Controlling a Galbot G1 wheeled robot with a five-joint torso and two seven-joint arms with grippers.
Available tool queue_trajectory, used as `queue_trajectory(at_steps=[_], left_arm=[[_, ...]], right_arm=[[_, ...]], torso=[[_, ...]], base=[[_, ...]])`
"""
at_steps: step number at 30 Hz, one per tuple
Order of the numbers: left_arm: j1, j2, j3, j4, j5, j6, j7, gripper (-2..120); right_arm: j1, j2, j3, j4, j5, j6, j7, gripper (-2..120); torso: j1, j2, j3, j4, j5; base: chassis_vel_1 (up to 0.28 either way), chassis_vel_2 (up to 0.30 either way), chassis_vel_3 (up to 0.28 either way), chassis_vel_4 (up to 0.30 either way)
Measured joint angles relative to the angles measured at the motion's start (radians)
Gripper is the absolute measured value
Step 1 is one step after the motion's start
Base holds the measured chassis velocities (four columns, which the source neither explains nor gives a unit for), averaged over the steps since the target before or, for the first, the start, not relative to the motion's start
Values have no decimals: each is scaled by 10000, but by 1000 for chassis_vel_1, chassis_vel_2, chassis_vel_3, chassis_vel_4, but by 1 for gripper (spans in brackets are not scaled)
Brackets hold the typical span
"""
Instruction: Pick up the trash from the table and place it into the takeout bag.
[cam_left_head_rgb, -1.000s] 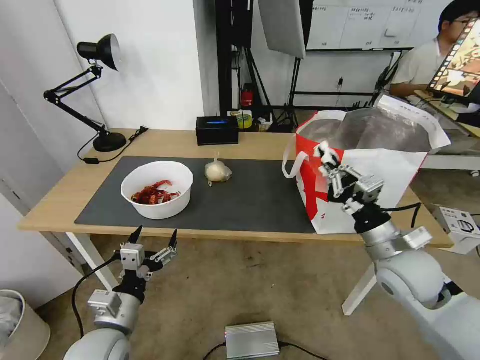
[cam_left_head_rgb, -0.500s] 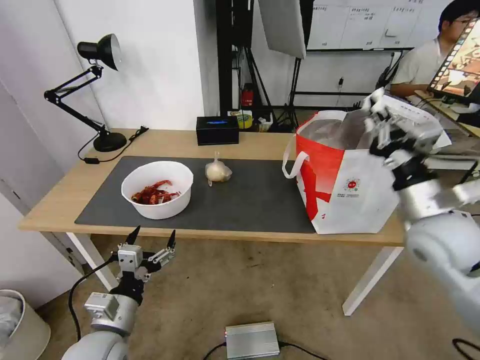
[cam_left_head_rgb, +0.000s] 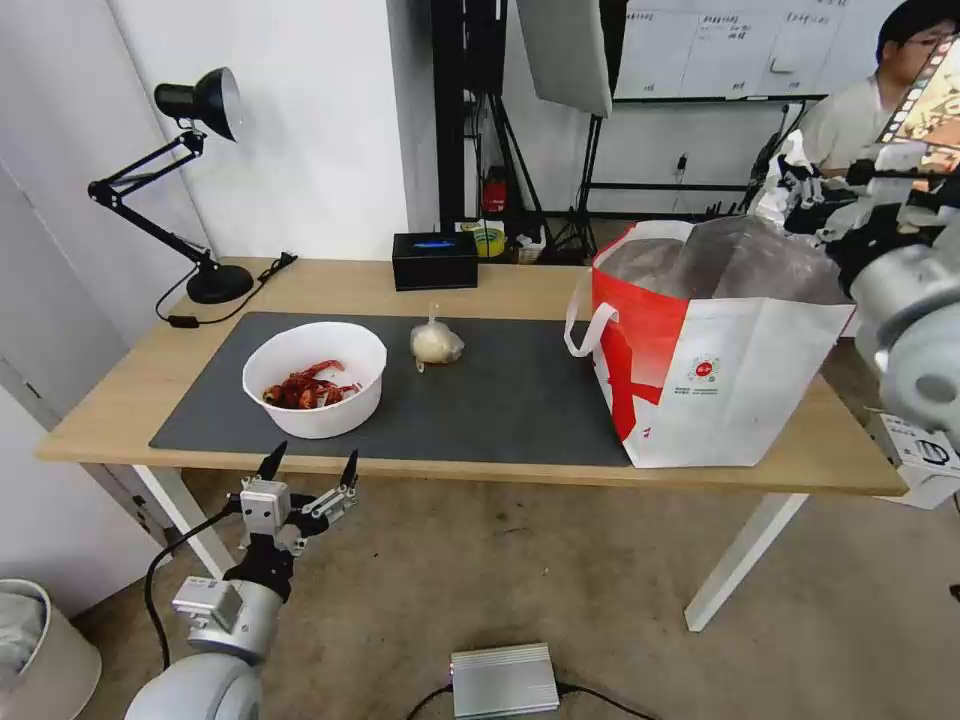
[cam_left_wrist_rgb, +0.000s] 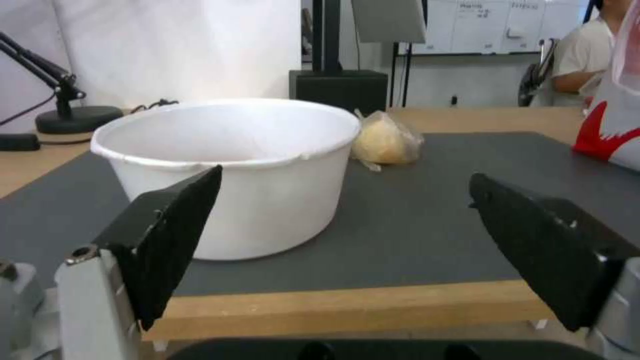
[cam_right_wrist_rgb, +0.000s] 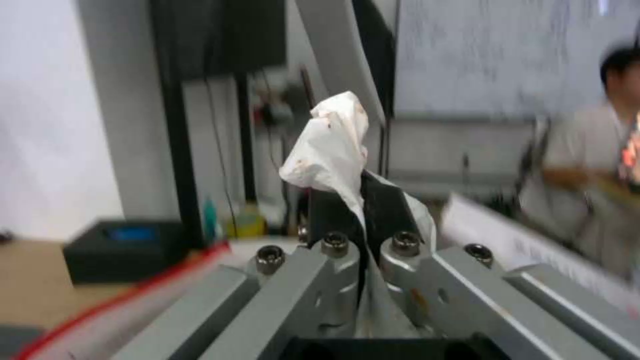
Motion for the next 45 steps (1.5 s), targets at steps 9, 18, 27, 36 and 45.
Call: queue_trajectory(at_steps=[9, 18, 27, 36, 45], left_arm=[[-57, -44, -9, -18, -16, 1, 6, 100], [-116, -60, -70, 22, -88, 1, 18, 100], [-166, 33, -136, 138, -215, 2, 38, 100], [-197, 37, -33, 209, -206, 5, 46, 100], [-176, 78, -89, 216, -221, 6, 47, 100]], right_arm=[[1235, 178, -697, -498, 2629, -2044, 1847, 0], [1719, 588, -1036, -743, 3818, -2503, 3065, 15], [1355, 715, -796, -746, 3832, -2371, 3058, 50], [1185, 837, -763, -700, 3024, -1429, 2128, 78], [-446, 855, -366, -210, 315, 1310, -600, 100]], torso=[[0, 0, 0, 0, 1], [0, 0, 0, 0, -1], [0, 0, 0, -1, 1], [0, 0, 0, 0, -1], [0, 0, -1, 0, -1]], base=[[0, 0, 0, 0], [0, 0, 0, 0], [0, 0, 0, 0], [0, 0, 0, 0], [0, 0, 0, 0]])
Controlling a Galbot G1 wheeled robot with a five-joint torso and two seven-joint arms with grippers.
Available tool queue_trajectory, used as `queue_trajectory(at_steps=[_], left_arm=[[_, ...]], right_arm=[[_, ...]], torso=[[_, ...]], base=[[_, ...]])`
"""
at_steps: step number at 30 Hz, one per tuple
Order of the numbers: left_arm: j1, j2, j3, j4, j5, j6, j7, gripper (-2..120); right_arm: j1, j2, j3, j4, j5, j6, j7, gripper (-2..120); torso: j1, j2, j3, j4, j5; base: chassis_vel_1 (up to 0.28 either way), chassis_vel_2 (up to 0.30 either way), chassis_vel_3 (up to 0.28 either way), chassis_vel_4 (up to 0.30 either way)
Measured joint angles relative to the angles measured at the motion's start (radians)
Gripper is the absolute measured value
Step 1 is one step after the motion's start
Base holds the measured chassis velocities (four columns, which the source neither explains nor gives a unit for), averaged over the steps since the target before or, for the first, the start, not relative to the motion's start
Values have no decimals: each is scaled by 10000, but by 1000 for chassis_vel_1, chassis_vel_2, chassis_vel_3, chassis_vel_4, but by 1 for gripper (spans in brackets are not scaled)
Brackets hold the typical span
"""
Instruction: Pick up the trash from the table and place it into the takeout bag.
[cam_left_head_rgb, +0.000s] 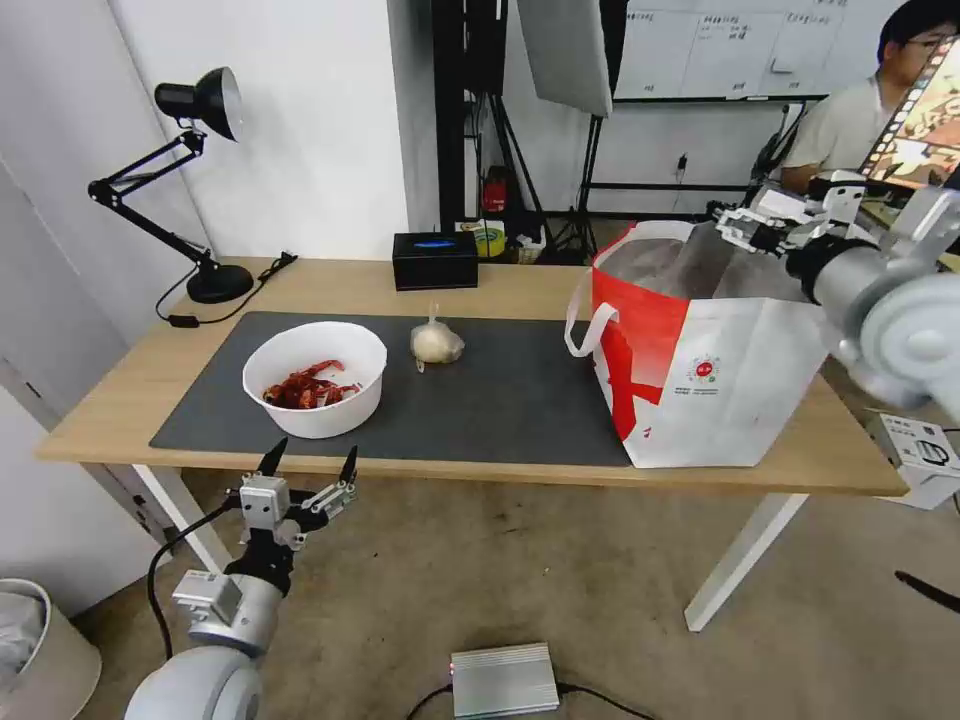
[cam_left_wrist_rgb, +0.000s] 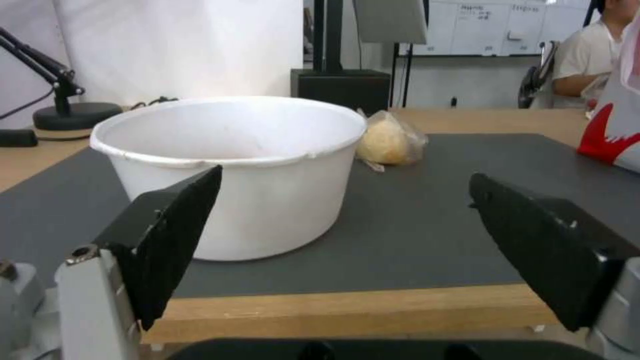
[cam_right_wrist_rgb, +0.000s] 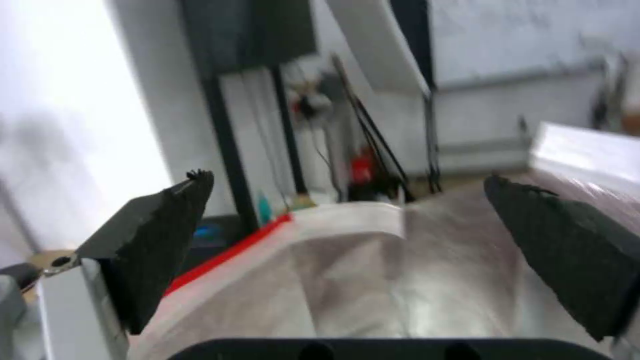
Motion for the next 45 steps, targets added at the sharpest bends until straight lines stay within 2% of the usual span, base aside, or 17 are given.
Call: queue_trajectory(at_steps=[2, 4, 5, 6, 14, 23, 26, 27, 29, 31, 32, 37, 41, 43, 45], left_arm=[[0, 0, -4, 0, -3, 0, 0, 100], [6, 2, -23, 5, -7, -1, 1, 100], [6, 2, -23, 5, -7, -1, 1, 100], [6, 25, -80, 11, -34, -5, 6, 100], [-34, 168, -342, 13, -277, -8, 9, 100], [-37, 308, -588, 128, -447, -10, 115, 100], [-41, 313, -605, 186, -458, -17, 128, 100], [-41, 313, -605, 186, -458, -17, 128, 100], [-41, 331, -604, 230, -458, -17, 132, 100], [-41, 335, -604, 235, -458, -18, 132, 100], [-34, 338, -605, 242, -458, -18, 132, 100], [-19, 343, -605, 249, -455, -19, 134, 100], [-12, 343, -592, 255, -442, -20, 133, 100], [-12, 343, -592, 255, -442, -20, 133, 100], [-12, 347, -589, 278, -441, -20, 132, 100]], right_arm=[[-249, 12, 55, 52, -329, 277, -289, 100], [-731, 58, 126, 156, -1014, 946, -925, 100], [-731, 58, 126, 156, -1014, 946, -925, 100], [-1240, 239, 123, 338, -2018, 2045, -1738, 100], [-1852, 993, -209, 980, -3690, 3549, -2119, 100], [-3181, 1676, -84, 1522, -5296, 4089, -2165, 100], [-4324, 2310, 117, 1633, -6247, 4301, -2309, 100], [-4324, 2310, 117, 1633, -6247, 4301, -2309, 100], [-5234, 2912, 303, 1593, -7102, 4519, -2483, 100], [-5426, 3055, 346, 1578, -7279, 4570, -2520, 100], [-5937, 3465, 460, 1552, -7718, 4693, -2579, 100], [-6594, 4164, 678, 1477, -8532, 4917, -2650, 100], [-7693, 5280, 1164, 1411, -9759, 5443, -2807, 100], [-7693, 5280, 1164, 1411, -9759, 5443, -2807, 100], [-8252, 5765, 1398, 1410, -10150, 5677, -2844, 100]], torso=[[0, 0, 0, 0, 0], [0, 0, 0, -2, 2], [0, 0, 0, -2, 2], [-1, 0, 0, -1, 1], [-1, 0, 0, 1, -1], [-1, 0, 0, 1, -2], [-1, 0, 1, 1, -1], [-1, 0, 1, 1, -1], [-1, 0, 1, -1, -1], [-1, 1, 1, 0, -1], [-1, 0, 1, 0, 0], [-2, 1, 0, 0, -1], [-1, 0, 0, 1, -1], [-1, 0, 0, 1, -1], [-2, 1, 0, 0, 0]], base=[[0, 0, 0, 0], [0, 0, 0, 0], [0, 0, 0, 0], [0, 0, 0, 0], [0, 0, 0, 0], [0, 0, 0, 0], [0, 0, 0, 0], [0, 0, 0, 0], [0, 0, 0, 0], [0, 0, 0, 0], [0, 0, 0, 0], [0, 0, 0, 0], [0, 0, 0, 0], [0, 0, 0, 0], [0, 0, 0, 0]])
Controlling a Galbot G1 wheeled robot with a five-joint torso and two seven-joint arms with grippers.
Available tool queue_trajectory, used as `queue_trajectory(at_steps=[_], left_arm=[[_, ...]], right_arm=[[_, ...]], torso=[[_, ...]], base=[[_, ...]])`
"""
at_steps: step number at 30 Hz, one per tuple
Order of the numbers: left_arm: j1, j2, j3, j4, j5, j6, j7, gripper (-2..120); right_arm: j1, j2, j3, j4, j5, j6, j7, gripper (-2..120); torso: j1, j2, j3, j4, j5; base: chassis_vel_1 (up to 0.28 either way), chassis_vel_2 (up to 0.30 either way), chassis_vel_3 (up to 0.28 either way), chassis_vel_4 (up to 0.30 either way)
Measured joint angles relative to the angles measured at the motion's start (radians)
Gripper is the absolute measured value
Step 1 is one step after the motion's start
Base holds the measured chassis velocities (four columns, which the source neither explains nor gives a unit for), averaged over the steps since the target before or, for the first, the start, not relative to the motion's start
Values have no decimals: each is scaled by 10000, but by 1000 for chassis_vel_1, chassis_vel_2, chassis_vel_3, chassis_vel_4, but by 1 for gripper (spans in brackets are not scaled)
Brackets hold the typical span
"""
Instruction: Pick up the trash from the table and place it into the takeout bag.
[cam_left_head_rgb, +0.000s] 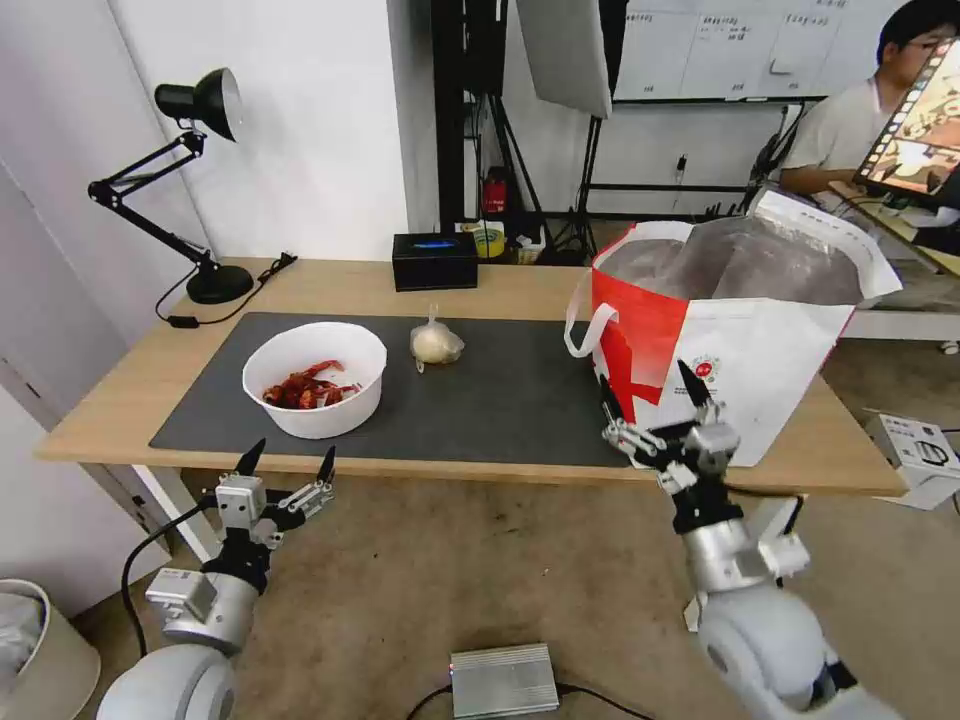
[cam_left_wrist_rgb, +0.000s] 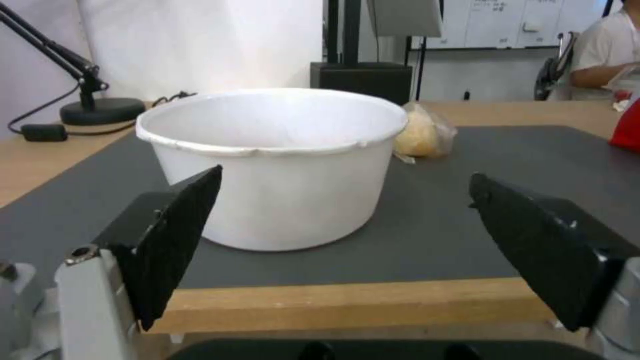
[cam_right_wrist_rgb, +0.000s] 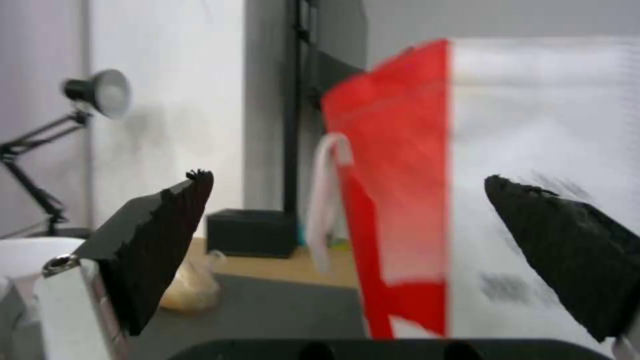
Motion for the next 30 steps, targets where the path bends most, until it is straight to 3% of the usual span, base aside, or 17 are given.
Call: queue_trajectory(at_steps=[9, 14, 24, 30], left_arm=[[-27, 64, 49, 121, 12, 0, 0, 100], [-105, 87, 83, 220, 1, 1, 6, 100], [-226, 166, 58, 226, -9, 5, 70, 100], [-283, 140, 119, 273, -9, 25, 83, 100]], right_arm=[[-1765, 1447, 605, 317, -1271, 416, 291, 100], [-2458, 2013, 387, 592, -1795, -262, 1293, 100], [-3209, 2209, 67, 1283, -2166, -1567, 2249, 100], [-3431, 2125, 59, 1446, -2408, -2329, 2280, 100]], torso=[[0, 0, 0, 0, -1], [0, 0, 0, 0, 0], [0, 0, 0, 0, 0], [0, 0, 1, 0, 1]], base=[[0, 0, 0, 0], [0, 0, 0, 0], [0, 0, 0, 0], [0, 0, 0, 0]])
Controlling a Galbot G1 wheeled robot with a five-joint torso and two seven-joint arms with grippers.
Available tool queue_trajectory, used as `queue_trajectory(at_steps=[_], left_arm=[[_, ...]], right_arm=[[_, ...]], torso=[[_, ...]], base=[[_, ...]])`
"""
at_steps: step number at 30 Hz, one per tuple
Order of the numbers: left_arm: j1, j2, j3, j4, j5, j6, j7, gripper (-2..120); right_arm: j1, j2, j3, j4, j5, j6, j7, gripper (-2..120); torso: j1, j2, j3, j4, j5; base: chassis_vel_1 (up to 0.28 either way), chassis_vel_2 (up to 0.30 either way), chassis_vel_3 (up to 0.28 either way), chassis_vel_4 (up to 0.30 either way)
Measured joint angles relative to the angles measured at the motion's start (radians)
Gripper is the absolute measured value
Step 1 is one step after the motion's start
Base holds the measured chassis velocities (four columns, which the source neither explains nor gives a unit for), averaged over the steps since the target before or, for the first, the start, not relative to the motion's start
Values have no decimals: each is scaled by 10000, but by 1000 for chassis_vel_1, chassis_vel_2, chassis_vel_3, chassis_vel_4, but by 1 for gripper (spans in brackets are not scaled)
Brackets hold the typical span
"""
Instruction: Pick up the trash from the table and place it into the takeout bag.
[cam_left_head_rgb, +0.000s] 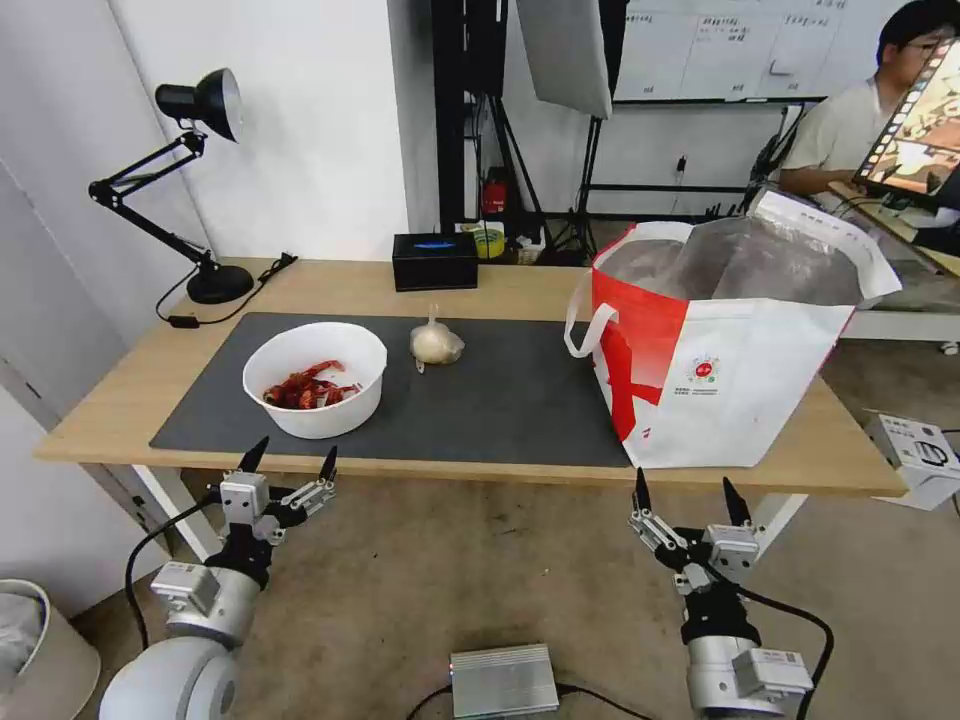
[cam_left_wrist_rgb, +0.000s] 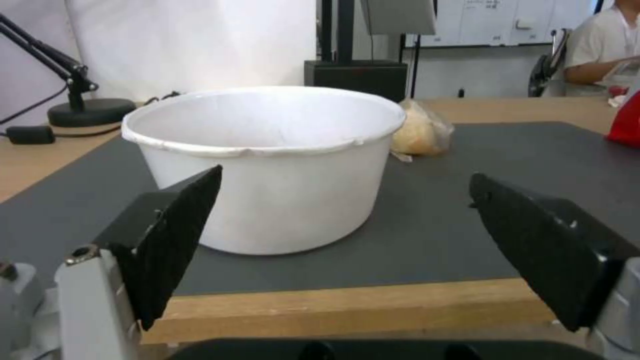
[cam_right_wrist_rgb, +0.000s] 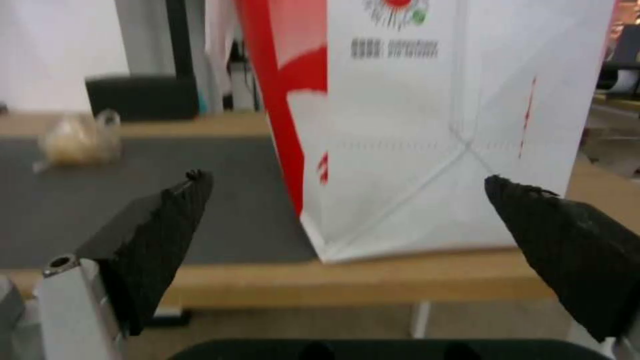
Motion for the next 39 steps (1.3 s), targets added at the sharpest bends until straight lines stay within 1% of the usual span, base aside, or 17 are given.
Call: queue_trajectory(at_steps=[2, 11, 29, 33, 36, 37, 39], left_arm=[[-12, -51, 19, 21, 1, 9, 0, 100], [-11, -114, 13, 84, 21, 13, -6, 100], [-30, -145, 12, 159, 41, 13, -7, 100], [-2, -140, -38, 158, 36, 12, -8, 100], [36, -143, -74, 124, 32, 3, -10, 100], [36, -143, -74, 124, 32, 3, -10, 100], [71, -173, -73, 77, 32, -4, -10, 100]], right_arm=[[-49, -33, -49, -6, -71, -178, -157, 100], [-47, -45, -221, -79, -50, -171, -771, 100], [5, -114, -317, -148, 14, -13, -949, 100], [86, -163, -350, -180, 221, 265, -1193, 100], [391, -349, -342, -226, 783, 370, -1429, 100], [391, -349, -342, -226, 783, 370, -1429, 100], [766, -598, -357, -346, 1276, 365, -1520, 100]], torso=[[0, -1, 0, 0, 0], [1, -1, 0, 0, 0], [1, -1, 0, 0, 0], [1, -1, 0, 0, 0], [2, -1, 1, 0, 0], [2, -1, 1, 0, 0], [1, -1, 0, -1, -1]], base=[[0, 0, 0, 0], [0, 0, 0, 0], [0, 0, 0, 0], [0, 0, 0, 0], [0, 0, 0, 0], [0, 0, 0, 0], [0, 0, 0, 0]])
